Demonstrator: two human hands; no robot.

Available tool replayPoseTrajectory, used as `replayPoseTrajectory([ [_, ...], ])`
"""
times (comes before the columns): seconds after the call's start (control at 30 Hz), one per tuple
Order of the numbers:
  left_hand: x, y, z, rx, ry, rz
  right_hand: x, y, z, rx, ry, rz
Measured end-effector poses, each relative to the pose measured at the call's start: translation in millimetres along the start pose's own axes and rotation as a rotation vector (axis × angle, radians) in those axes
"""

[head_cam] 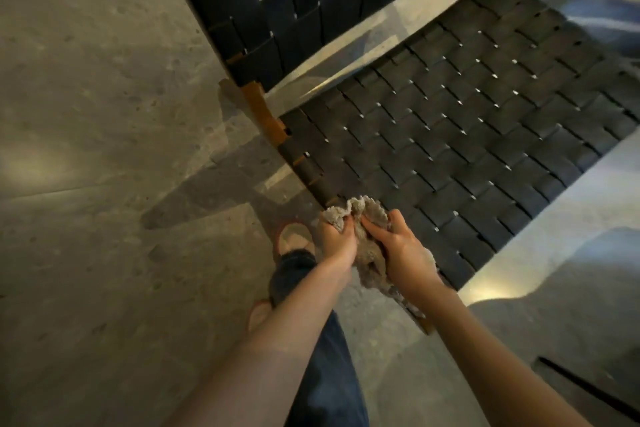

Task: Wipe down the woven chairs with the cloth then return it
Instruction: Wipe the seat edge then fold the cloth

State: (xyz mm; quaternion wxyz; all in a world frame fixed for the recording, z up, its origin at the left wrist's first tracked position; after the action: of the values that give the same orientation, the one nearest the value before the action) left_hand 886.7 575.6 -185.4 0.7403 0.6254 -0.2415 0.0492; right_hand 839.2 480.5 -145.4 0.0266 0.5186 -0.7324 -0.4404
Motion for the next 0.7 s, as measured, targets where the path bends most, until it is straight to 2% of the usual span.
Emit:
replayPoseTrajectory([
  [0.1,-28,22,25,-0.019,-0.011,-0.001,23,40,9,0.027,-0.035,0.054],
  [0.23,-55,47,49,-0.019,-0.116,0.002,45,86,14,0.114,-0.263,0.057],
  [0.3,-67,55,56,-0.022,-0.131,-0.021,51,104,14,0.196,-0.264,0.046],
  [0.4,-81,66,65,-0.076,-0.077,-0.054,63,121,19,0.219,-0.259,0.057],
  [0.57,-92,98,69,-0.157,-0.336,-0.112,85,153,16,0.267,-0.367,0.207],
  [0.7,-77,146,81,-0.256,-0.491,-0.029,87,199,-15,0.311,-0.444,0.199],
])
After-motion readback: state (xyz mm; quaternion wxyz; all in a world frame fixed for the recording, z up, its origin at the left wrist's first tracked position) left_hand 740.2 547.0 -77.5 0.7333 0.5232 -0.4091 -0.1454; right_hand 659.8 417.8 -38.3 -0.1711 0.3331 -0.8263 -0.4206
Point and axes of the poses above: each hand's wrist, its own y-axis away from the middle knuckle, its own z-axis out of the palm, x = y × z, the point moved 4 cm from there along -y, towards the middle knuckle, and after that the axes turned 12 degrees about -x, right-handed, at the moved point
